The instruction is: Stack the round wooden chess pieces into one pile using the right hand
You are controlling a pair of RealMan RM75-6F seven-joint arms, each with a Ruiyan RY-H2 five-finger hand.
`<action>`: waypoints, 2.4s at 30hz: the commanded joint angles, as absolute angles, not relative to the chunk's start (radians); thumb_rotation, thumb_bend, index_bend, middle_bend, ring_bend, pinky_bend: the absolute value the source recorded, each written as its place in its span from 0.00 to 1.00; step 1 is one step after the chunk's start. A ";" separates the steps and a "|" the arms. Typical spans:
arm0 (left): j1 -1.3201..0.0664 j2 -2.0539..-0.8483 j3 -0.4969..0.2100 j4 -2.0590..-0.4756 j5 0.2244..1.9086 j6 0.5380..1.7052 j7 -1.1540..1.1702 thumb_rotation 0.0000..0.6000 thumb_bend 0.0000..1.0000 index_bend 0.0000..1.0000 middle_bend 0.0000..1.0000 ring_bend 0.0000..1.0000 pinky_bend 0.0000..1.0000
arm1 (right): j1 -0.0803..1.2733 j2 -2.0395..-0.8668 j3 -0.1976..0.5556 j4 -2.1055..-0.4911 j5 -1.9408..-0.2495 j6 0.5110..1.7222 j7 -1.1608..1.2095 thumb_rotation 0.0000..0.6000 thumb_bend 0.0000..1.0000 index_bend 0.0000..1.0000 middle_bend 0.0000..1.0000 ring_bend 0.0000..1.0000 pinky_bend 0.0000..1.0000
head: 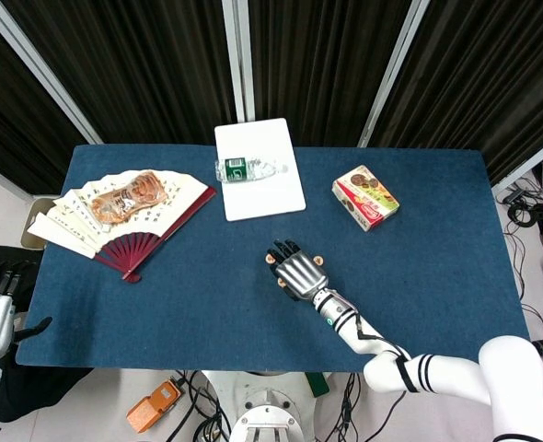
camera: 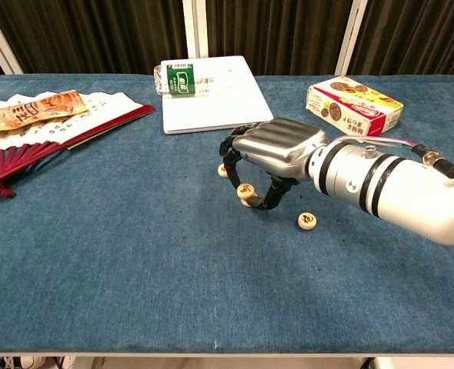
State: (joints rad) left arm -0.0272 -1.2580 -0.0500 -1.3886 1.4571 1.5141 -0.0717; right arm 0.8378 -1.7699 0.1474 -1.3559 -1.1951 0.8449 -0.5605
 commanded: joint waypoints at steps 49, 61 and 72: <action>-0.030 -1.254 -0.052 -1.391 1.455 1.506 -0.075 1.00 0.00 0.15 0.12 0.07 0.00 | 0.678 -1.533 -0.020 -1.544 -1.375 1.062 -0.410 1.00 0.33 0.46 0.19 0.13 0.16; -0.031 -1.253 -0.053 -1.409 1.460 1.515 -0.056 1.00 0.00 0.15 0.12 0.07 0.00 | 0.670 -1.586 -0.017 -1.468 -1.374 1.003 -0.386 1.00 0.40 0.47 0.17 0.10 0.15; -0.030 -1.255 -0.053 -1.404 1.455 1.511 -0.060 1.00 0.00 0.15 0.12 0.07 0.00 | 0.673 -1.615 -0.006 -1.441 -1.363 0.964 -0.411 1.00 0.42 0.50 0.17 0.10 0.15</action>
